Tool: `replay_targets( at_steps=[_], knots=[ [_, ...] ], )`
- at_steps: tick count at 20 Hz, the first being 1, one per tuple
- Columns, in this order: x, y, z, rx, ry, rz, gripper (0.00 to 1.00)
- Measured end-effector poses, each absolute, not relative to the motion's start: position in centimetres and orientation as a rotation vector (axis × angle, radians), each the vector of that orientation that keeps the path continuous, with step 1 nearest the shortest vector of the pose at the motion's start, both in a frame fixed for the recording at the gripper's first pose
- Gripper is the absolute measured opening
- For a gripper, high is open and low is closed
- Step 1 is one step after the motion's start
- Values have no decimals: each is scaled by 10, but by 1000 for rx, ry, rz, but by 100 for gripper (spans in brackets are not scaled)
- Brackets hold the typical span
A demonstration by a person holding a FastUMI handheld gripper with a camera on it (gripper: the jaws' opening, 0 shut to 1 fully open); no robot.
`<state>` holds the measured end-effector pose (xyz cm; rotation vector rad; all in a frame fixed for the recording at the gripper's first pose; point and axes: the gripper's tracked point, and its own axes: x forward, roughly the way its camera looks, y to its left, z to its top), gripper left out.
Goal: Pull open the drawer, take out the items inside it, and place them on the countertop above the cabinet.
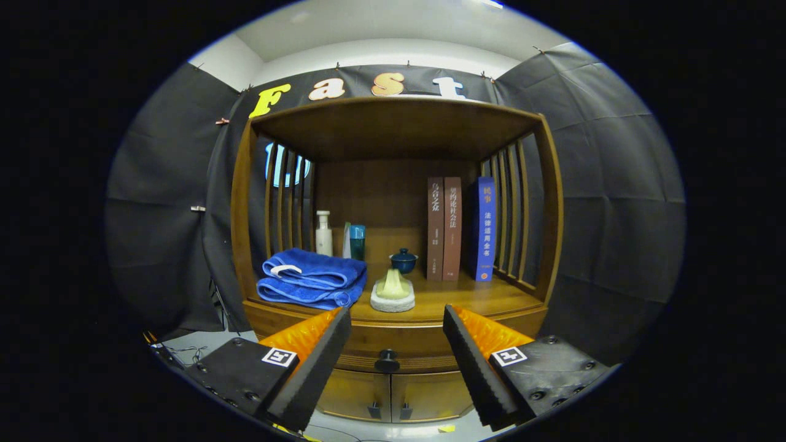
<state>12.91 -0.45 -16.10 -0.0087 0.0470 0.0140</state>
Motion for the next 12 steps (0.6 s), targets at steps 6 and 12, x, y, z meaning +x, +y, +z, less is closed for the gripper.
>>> replay_targets(
  at_steps=[6,12],
  knots=[
    [91,-31,-123,-31,89,-12,99],
    [54,-45,-86,-35,75,20,99]
  ],
)
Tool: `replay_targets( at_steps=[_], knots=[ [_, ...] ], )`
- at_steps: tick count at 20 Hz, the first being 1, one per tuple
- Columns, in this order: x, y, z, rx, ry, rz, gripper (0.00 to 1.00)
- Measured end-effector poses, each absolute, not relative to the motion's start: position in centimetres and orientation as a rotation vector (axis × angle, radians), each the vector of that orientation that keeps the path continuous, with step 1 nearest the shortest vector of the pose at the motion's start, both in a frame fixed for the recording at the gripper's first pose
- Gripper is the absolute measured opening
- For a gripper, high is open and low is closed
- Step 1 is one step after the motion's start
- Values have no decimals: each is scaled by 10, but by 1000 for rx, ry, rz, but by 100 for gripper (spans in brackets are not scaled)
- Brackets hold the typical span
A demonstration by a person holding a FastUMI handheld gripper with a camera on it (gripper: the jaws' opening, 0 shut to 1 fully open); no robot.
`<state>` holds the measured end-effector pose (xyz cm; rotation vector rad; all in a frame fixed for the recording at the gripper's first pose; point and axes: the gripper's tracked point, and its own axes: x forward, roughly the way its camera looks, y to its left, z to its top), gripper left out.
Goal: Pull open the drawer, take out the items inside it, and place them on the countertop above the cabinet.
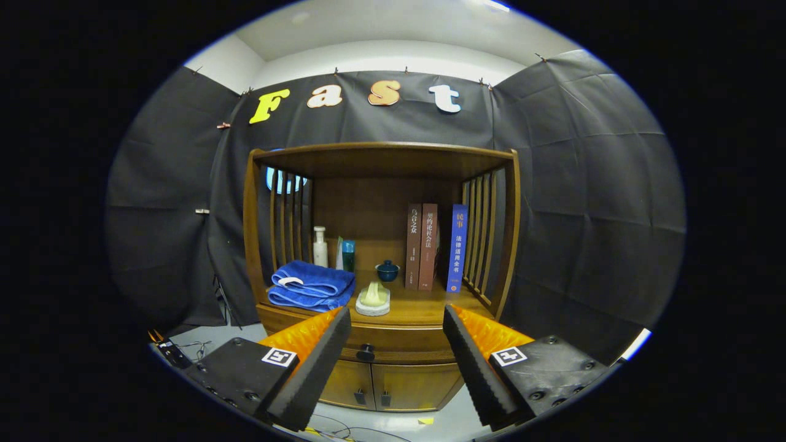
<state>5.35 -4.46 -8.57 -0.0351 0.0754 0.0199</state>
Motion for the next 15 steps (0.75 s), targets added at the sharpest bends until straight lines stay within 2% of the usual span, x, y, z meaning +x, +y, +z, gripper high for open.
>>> replay_targets(
  at_steps=[7,15],
  knots=[
    [16,-72,-43,-38,55,8,99],
    [9,-99,-36,-13,46,-15,99]
  ],
)
